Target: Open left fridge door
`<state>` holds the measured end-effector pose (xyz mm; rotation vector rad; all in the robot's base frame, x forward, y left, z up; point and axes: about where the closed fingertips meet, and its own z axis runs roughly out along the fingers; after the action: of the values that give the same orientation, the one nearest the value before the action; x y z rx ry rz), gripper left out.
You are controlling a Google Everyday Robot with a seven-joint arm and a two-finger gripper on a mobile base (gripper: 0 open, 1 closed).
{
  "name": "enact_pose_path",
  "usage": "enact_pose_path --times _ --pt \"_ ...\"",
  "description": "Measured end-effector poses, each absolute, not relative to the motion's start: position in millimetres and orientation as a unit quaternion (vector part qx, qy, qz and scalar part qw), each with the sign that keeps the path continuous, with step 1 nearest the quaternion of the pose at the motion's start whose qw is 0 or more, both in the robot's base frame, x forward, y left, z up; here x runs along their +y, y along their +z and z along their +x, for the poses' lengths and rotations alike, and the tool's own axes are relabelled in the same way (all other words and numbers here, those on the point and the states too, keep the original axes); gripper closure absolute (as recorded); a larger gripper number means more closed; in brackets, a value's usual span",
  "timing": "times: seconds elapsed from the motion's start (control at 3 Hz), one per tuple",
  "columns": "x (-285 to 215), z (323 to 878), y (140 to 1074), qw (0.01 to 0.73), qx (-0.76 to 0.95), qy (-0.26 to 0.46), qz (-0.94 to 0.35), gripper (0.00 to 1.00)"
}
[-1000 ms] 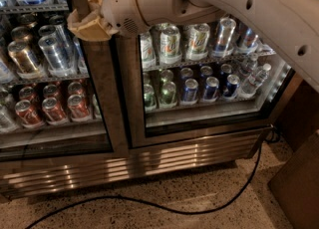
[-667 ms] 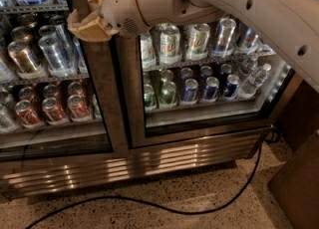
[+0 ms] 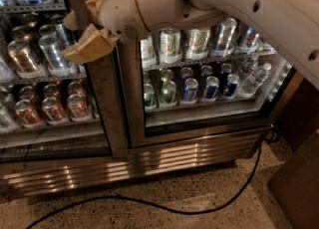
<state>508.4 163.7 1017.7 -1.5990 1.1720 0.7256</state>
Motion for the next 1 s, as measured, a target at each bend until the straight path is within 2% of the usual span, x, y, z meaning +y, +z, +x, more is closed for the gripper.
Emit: enact_pose_path --times 0.33,1.0 --pt "159.4 504.9 1014.2 0.493 0.483 0.299 -0.659 0.00" --pt "164.6 501.8 1013.0 0.487 0.476 0.305 -0.665 0.00"
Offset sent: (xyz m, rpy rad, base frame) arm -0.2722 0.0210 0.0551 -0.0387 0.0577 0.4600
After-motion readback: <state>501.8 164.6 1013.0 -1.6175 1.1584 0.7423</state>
